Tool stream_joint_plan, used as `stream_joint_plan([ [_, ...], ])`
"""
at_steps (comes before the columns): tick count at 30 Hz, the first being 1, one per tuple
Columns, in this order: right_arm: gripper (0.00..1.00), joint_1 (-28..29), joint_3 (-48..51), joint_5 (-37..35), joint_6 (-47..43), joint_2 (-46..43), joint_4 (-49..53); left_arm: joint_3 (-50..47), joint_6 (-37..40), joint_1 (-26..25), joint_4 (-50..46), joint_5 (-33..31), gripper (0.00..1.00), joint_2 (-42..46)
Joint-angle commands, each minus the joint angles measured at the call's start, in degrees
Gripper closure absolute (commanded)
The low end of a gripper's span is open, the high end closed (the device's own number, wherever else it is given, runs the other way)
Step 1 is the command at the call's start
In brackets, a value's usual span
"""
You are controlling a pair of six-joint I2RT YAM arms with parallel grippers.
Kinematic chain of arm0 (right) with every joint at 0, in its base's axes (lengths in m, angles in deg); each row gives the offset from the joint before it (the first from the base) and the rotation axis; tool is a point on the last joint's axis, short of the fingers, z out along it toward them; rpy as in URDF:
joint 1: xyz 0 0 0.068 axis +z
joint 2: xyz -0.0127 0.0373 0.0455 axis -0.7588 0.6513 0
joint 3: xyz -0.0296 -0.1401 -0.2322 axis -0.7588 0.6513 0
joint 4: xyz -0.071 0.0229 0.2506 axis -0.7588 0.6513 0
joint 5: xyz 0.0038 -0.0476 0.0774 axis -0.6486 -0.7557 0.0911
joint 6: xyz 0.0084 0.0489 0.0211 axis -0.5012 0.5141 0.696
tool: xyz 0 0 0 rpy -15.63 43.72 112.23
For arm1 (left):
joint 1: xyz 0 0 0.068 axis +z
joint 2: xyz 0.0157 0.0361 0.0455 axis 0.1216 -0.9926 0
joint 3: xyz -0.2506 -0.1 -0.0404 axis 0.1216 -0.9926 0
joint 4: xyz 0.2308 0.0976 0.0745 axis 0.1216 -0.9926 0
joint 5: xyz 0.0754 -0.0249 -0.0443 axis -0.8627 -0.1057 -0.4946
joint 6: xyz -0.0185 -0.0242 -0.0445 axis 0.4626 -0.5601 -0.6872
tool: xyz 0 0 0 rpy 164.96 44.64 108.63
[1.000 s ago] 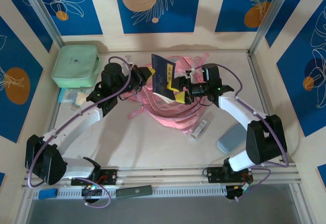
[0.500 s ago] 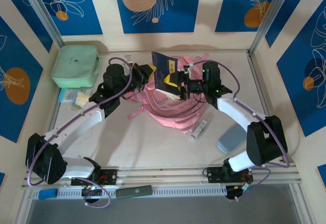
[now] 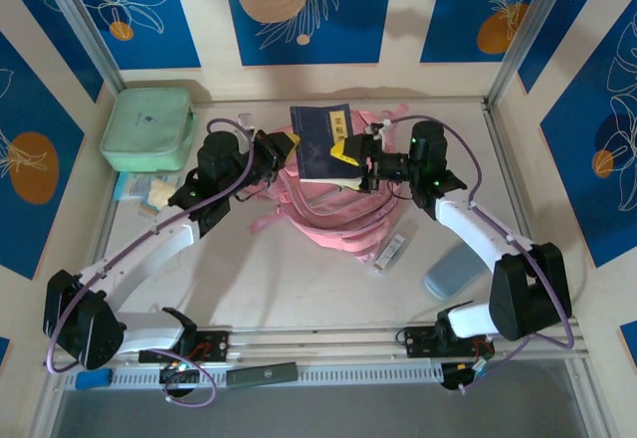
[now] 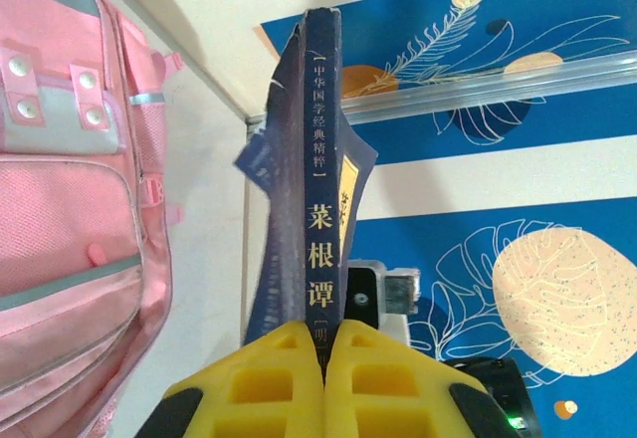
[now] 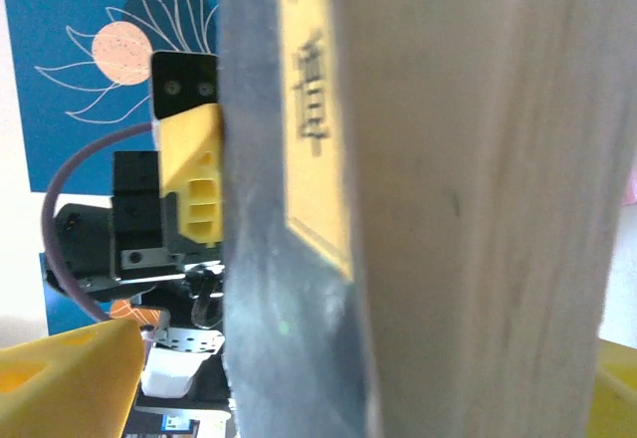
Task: Pack the student bag
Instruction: Pick up the book from the bottom-center of the table.
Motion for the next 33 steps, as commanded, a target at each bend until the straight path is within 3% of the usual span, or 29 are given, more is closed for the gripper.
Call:
stream_joint_plan([
  [1,0.08,-0.3,-0.1,2.7,-0.8,-2.2,3.3,-0.5,2.8,0.1,-1.6,-2.2,1.00,1.2],
  [14,0.07,-2.6,2.1,5.1,5.6,-5.8,-2.4,0.1,4.4,0.4,-4.0,-1.2,1.00,0.4],
  [20,0.12,-1.2,-0.5,3.3,-0.4,-3.8,6.8,-0.1,3.6,-0.4,-1.4,0.4,1.00,-0.3],
  [24,0.32,-1.8,-0.9,1.7,-4.5,-3.0,12.8,-0.6,4.6,-0.6,-1.9,0.1,1.00,0.1],
  [30,0.78,-2.0,-0.4,2.2,-5.8,-2.2,13.0,-1.0,6.9,-1.3,-4.9,-1.3,1.00,0.1],
  [33,0.92,-2.4,-1.5,1.9,-8.3,-2.8,16.1,-0.6,8.3,-1.4,-6.5,-0.8,1.00,-0.8],
])
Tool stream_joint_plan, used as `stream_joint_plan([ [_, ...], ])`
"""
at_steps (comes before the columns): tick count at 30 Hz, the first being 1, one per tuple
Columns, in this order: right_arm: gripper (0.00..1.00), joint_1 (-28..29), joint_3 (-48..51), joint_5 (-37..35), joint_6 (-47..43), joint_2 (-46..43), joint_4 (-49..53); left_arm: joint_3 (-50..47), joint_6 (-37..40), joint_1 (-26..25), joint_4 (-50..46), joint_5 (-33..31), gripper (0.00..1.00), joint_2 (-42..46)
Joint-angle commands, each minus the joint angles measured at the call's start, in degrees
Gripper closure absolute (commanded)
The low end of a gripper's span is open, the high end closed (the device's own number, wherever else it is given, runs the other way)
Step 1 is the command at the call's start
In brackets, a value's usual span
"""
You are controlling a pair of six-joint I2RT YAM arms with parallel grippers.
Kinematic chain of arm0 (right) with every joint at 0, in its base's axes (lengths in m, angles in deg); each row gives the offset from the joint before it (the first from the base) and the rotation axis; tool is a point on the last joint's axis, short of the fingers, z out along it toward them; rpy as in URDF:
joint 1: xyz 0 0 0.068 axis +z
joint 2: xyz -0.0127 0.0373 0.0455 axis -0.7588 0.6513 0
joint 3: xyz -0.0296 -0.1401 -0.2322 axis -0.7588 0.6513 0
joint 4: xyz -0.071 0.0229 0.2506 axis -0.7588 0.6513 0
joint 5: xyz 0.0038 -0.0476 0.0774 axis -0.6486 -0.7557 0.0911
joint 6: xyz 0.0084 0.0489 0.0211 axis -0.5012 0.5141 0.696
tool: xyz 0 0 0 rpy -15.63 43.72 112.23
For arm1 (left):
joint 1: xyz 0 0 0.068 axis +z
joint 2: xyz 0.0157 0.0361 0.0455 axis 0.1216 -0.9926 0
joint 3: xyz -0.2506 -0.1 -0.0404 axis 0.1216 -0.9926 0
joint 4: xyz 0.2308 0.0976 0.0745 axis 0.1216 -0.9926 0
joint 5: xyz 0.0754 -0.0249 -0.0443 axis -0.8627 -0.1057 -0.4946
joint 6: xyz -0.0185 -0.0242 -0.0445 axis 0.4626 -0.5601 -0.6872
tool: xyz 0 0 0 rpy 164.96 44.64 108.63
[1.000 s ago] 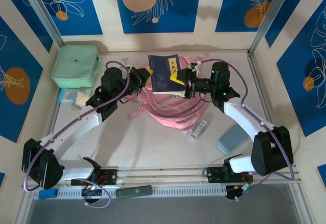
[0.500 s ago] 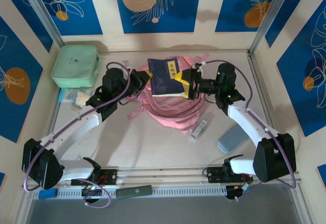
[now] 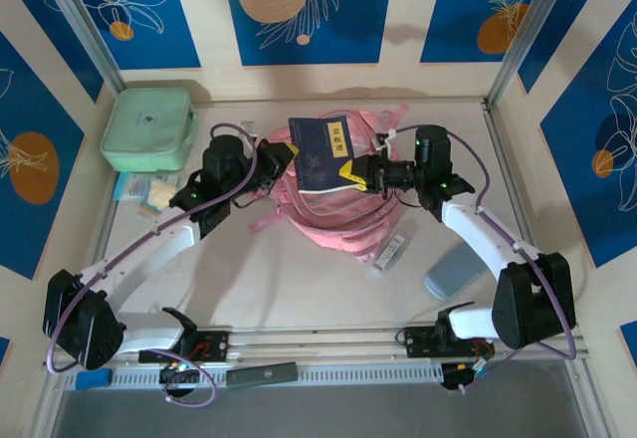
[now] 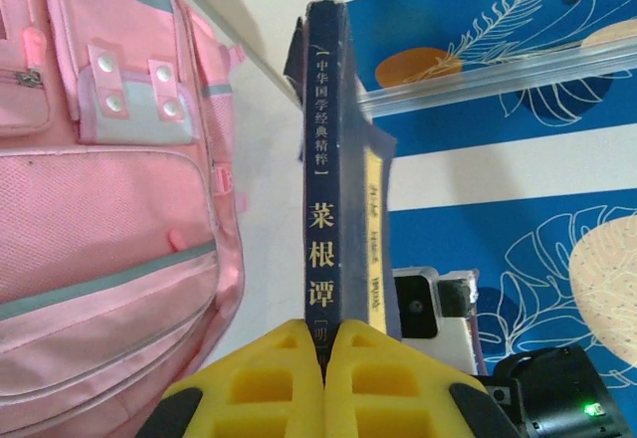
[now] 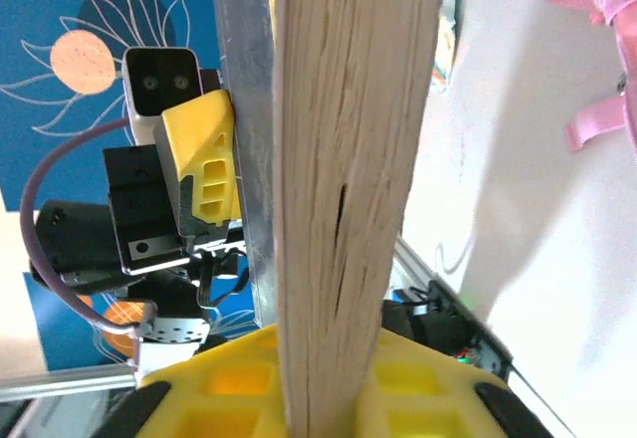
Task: Pack the student bag
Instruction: Pick up the book from the bottom-center of the table, then open the student bag at the center of the table.
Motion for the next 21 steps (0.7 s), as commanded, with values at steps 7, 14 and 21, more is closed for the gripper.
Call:
stream_joint_plan([
  [7,1.00,-4.6,-8.0,-4.2,-15.3,-4.7,22.7,6.0,17.6,-1.2,-15.1,-1.8,0.48,-1.7],
  [14,1.00,-15.1,-8.9,-11.3,-23.7,-10.8,39.9,17.0,43.1,-8.7,-32.9,-2.8,0.38,-11.7],
  [21,1.00,-28.7,-4.6,-12.7,-25.3,-16.4,45.2,27.3,66.8,-17.2,-38.3,-10.3,0.32,-26.5],
])
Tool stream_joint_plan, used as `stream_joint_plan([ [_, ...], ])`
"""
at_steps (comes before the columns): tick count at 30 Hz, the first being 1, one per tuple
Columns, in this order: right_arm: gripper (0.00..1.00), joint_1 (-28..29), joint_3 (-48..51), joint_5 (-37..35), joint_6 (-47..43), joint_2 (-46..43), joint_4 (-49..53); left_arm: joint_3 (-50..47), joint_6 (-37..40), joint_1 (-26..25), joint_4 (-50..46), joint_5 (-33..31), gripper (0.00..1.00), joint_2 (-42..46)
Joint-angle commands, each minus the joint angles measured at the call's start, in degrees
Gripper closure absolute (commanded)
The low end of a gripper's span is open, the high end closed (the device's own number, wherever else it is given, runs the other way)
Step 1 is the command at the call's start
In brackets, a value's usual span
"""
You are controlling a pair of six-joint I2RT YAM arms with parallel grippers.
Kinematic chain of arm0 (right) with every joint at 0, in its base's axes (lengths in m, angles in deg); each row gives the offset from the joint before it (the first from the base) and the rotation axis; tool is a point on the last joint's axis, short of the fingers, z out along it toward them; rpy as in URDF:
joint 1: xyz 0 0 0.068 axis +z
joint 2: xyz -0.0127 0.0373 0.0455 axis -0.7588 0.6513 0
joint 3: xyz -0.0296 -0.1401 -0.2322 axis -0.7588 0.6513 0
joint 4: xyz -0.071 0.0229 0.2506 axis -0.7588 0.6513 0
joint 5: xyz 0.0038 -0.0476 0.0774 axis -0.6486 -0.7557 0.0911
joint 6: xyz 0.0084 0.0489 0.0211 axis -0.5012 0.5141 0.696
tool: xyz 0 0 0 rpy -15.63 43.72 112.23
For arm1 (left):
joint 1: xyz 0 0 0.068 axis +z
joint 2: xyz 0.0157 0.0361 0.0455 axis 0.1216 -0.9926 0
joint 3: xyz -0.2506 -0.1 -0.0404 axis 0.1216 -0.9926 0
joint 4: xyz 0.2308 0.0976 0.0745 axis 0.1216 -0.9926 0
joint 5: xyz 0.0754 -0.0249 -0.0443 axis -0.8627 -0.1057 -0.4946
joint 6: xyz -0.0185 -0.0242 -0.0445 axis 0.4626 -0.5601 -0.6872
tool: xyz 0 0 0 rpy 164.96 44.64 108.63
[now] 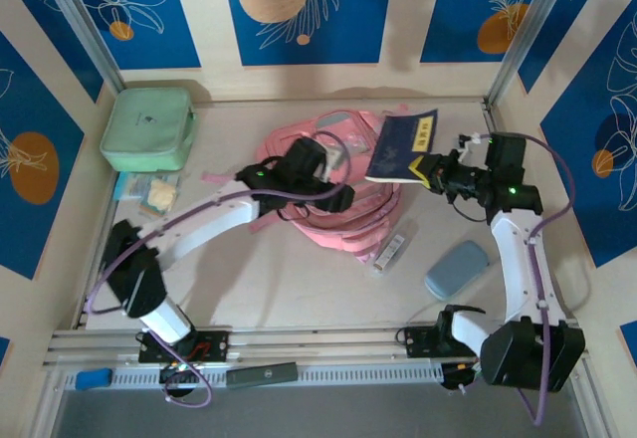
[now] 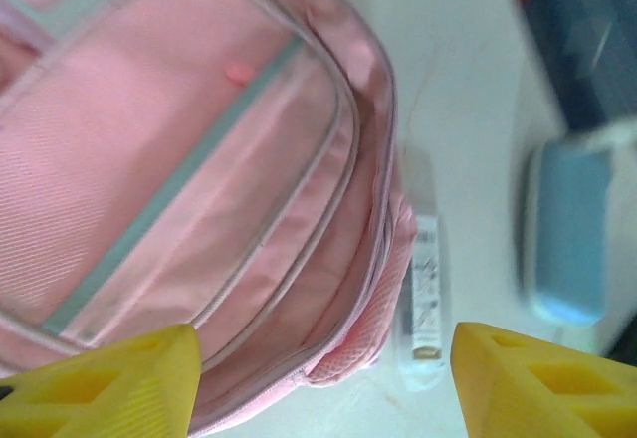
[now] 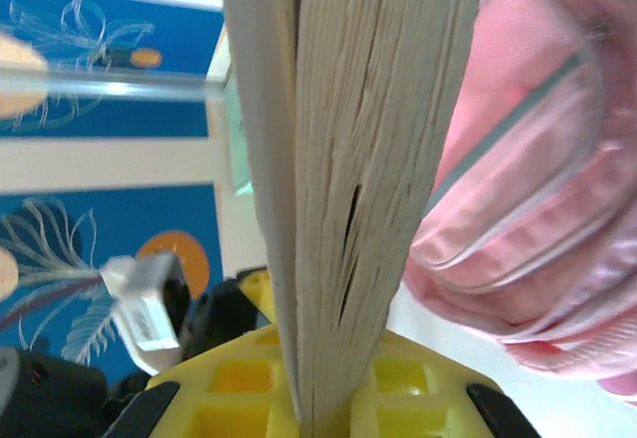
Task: Pack the student bag
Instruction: Open the student bag at the center of the table.
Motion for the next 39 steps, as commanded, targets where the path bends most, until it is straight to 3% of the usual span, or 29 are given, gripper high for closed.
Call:
stream_joint_plan([
  [1,1.00,-5.2,2.9,0.5,-2.1,-2.6,4.1,4.6,17.1,-1.9,-5.7,-5.8,0.31,-6.1],
  [5,1.00,-9.8,5.1,2.2,-2.1,-3.0,4.6,8.3,20.3,-1.9,-3.1,-12.3,0.30,-12.4],
  [11,1.00,-12.4,6.0,3.5,-3.2,-2.9,5.0,13.5,26.1,-1.9,-2.6,-9.7,0.25,-20.7],
  [19,1.00,-13.2,6.3,4.5,-3.5,-2.9,4.6,18.2,26.9,-0.9,-1.4,-13.5,0.25,-27.6],
  [24,1.00,-13.2,6.7,5.2,-3.3,-2.8,4.1,18.8,25.6,1.1,-1.9,-12.7,0.46,-28.6],
  [32,1.00,-11.9,5.9,4.8,-5.2,-2.2,5.8,17.7,26.9,2.9,-1.0,-11.1,0.98,-25.9],
  [39,1.00,-6.5,2.6,2.0,-8.7,-1.1,11.4,16.4,28.1,4.4,-3.0,-15.2,1.00,-17.2],
])
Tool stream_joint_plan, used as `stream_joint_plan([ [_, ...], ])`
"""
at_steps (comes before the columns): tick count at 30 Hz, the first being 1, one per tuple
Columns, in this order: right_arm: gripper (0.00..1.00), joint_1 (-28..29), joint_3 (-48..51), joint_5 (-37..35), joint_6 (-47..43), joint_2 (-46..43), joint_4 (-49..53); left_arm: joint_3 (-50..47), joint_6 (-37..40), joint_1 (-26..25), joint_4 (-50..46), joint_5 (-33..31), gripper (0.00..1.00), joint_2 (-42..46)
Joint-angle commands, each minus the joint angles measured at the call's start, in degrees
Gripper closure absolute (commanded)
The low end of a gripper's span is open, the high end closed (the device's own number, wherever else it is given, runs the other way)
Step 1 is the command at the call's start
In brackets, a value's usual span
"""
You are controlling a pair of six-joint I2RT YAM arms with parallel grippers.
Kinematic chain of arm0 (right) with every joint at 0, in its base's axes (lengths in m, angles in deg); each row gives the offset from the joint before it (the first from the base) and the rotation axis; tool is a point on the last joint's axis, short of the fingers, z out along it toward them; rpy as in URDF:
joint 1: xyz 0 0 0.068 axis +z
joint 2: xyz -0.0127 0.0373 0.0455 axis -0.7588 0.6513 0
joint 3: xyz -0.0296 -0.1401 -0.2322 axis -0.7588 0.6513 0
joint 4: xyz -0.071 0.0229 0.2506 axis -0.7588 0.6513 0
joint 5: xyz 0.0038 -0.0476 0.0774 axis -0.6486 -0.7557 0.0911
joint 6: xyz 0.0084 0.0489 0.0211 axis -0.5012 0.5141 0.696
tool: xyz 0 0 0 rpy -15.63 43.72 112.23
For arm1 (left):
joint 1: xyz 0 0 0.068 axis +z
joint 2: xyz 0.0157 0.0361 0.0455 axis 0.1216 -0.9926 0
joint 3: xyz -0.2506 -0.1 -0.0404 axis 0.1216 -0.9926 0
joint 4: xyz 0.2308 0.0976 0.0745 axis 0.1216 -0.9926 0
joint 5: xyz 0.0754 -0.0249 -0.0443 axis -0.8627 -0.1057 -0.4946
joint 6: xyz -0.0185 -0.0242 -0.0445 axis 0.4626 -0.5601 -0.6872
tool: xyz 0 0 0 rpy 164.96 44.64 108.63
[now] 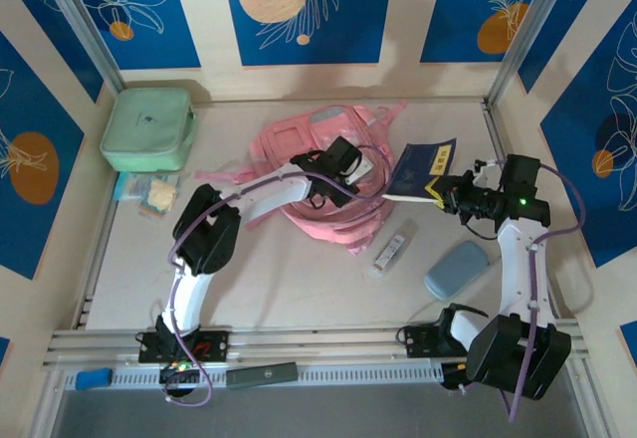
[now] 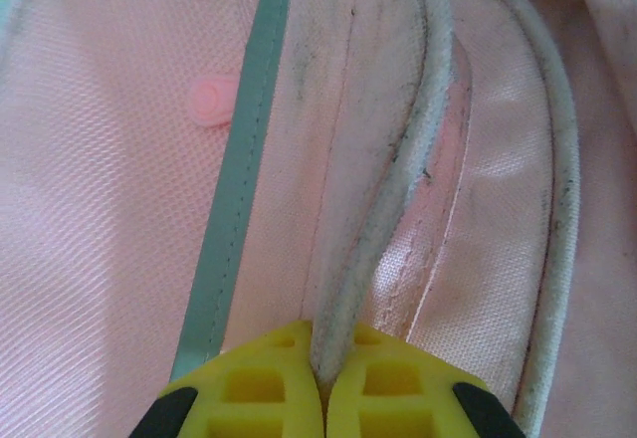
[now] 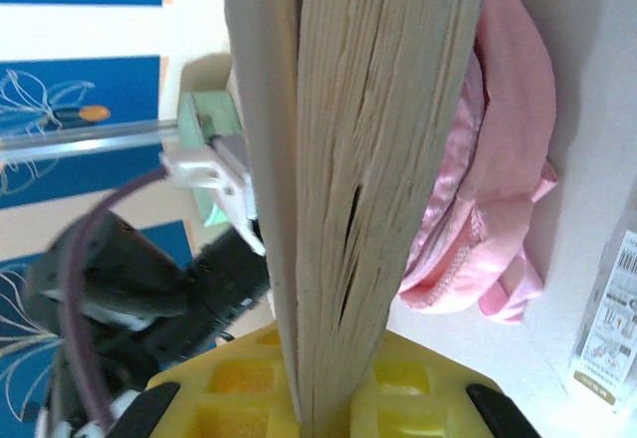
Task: Pack the student bag
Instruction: Open the student bag at the center of the table, then place the book in the student bag.
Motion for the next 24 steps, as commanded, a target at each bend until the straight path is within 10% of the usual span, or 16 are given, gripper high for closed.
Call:
stream_joint_plan([
  [1,1.00,2.6,-3.3,-0.3,-3.4,-0.3,4.2,-0.1,0.6,2.3,-1.9,-5.4,1.00,8.7],
  [9,1.00,11.6,-2.4,-6.8,-3.6,-1.7,8.9,2.4,0.0,4.7,-5.6,-11.0,1.00,17.6],
  [15,1.00,23.6,6.1,-3.7,4.4,0.7,-7.8,1.6,-0.5,4.9,-5.5,-9.2,1.00,21.6],
  [24,1.00,38.8,-3.3,-8.6,1.8,21.1,-21.8,-0.4,-0.9,5.1,-4.9,-8.4,1.00,24.1],
])
